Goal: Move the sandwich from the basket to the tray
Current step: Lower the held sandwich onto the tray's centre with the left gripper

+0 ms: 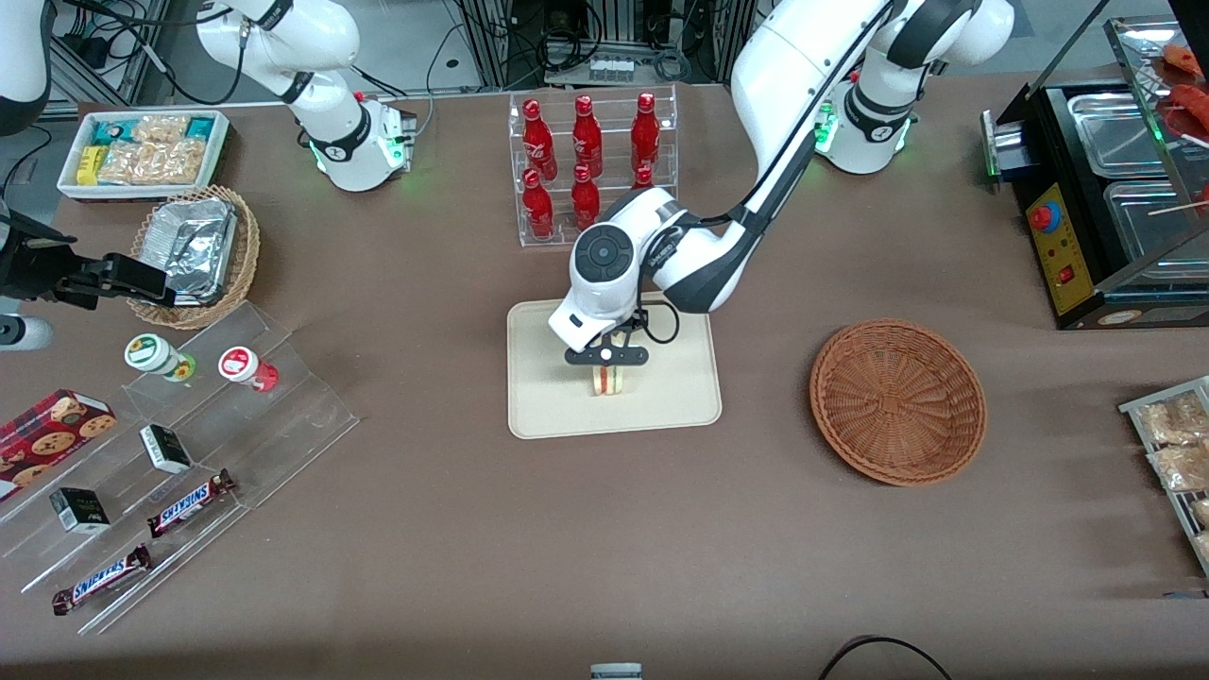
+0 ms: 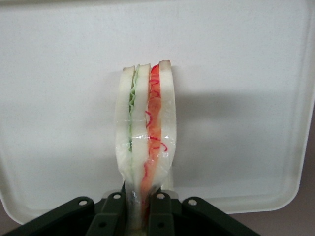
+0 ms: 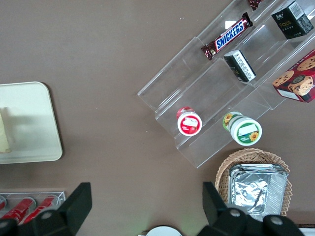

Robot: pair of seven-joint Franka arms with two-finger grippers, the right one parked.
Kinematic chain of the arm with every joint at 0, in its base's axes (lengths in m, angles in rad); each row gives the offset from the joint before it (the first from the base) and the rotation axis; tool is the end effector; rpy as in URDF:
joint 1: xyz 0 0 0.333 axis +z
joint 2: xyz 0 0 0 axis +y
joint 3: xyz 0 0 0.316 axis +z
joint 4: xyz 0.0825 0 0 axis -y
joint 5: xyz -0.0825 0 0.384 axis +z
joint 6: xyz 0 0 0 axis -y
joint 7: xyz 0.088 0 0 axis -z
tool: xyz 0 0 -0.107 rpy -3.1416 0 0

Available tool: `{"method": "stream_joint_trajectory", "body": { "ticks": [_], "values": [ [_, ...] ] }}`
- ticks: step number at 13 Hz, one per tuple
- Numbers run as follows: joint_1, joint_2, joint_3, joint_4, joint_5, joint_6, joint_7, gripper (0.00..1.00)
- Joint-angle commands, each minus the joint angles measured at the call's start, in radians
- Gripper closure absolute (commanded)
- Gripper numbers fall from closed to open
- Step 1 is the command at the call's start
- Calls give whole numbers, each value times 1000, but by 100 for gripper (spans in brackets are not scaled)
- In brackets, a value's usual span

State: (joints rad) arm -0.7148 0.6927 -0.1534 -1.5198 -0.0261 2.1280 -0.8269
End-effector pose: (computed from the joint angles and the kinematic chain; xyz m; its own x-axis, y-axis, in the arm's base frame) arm 0.4649 -0.5254 0.2503 0.9900 0.0029 -0.1411 0.0060 -0.9997 0.0215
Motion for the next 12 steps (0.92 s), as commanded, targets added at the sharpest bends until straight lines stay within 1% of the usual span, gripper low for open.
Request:
{"method": "stream_joint_trajectory", "body": {
  "ticks": [1, 2, 3, 4, 5, 8, 12],
  "values": [
    [-11, 28, 5, 24, 3, -5, -27, 100],
    [-11, 33, 5, 24, 2, -5, -31, 95],
    [-11, 34, 6, 24, 2, -5, -40, 66],
    [-9, 33, 6, 27, 3, -6, -47, 22],
    [-9, 28, 8, 29, 5, -14, -47, 0],
    [-5, -11, 14, 38, 6, -74, -49, 0],
    [52, -169, 18, 36, 3, -190, -52, 0]
  ]
}}
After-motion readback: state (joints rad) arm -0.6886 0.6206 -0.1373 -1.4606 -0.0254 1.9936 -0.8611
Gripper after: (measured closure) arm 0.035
